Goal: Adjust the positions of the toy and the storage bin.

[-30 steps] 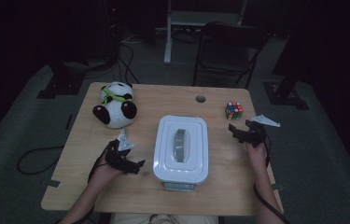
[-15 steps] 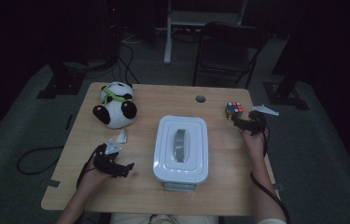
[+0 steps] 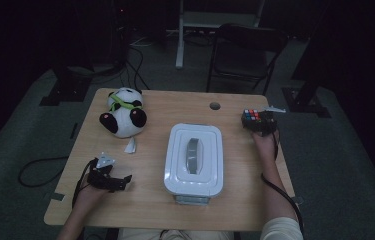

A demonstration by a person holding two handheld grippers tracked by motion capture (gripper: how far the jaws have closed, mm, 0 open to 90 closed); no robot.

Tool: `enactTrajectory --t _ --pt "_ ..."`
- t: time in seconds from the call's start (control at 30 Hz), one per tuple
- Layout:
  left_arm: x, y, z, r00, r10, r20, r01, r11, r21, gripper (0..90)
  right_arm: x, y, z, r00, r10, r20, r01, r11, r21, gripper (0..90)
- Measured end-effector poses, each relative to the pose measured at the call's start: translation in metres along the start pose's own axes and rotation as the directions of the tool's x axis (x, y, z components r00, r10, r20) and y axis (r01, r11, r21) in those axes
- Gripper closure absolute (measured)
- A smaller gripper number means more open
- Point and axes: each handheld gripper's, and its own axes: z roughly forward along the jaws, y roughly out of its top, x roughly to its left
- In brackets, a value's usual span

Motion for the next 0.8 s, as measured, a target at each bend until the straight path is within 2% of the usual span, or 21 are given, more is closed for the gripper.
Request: enactTrajectory --t 0.1,0.2,0.27,0.33,0.4,0.5,0.7,0.8 --pt "0.002 -0.002 0.002 1.0 -0.004 0.0 0.004 0.9998 0.018 0.3 0.0 0.003 0.008 0.9999 0.0 0.015 0.0 1.0 0.025 13.3" --pt "0.002 -0.002 0.002 1.0 -0.005 0.005 0.005 0.9999 0.01 0.3 -0.001 0.004 0.012 0.9997 0.009 0.022 -0.01 0.999 0.035 14.4" --pt "0.001 -0.001 0.003 1.0 0.008 0.0 -0.008 0.9998 0.02 0.3 -0.002 0.004 0.017 0.9994 0.013 0.031 -0.014 0.999 0.049 18.9" --pt "-0.001 -0.001 0.005 0.999 0.04 -0.018 -0.04 0.9986 0.034 0.3 -0.003 0.003 0.02 0.9992 0.011 0.037 -0.014 0.998 0.061 21.7" --pt "-0.002 -0.001 0.005 0.9986 0.051 -0.015 -0.051 0.9979 0.039 0.3 -0.004 0.002 0.021 0.9995 0.017 0.027 -0.019 0.998 0.067 28.5" --pt "-0.002 -0.001 0.005 0.9986 0.051 -0.016 -0.05 0.998 0.039 0.3 -0.002 0.001 0.02 0.9989 0.006 0.047 -0.008 0.999 0.052 33.4" --pt "-0.002 -0.001 0.005 0.9986 0.051 -0.016 -0.05 0.998 0.039 0.3 0.001 -0.001 0.013 0.9972 -0.011 0.074 0.007 0.999 0.051 33.7" --pt "-0.002 -0.001 0.005 0.9986 0.05 -0.016 -0.05 0.998 0.039 0.3 0.002 -0.003 0.01 0.9975 -0.014 0.069 0.011 0.999 0.043 33.7"
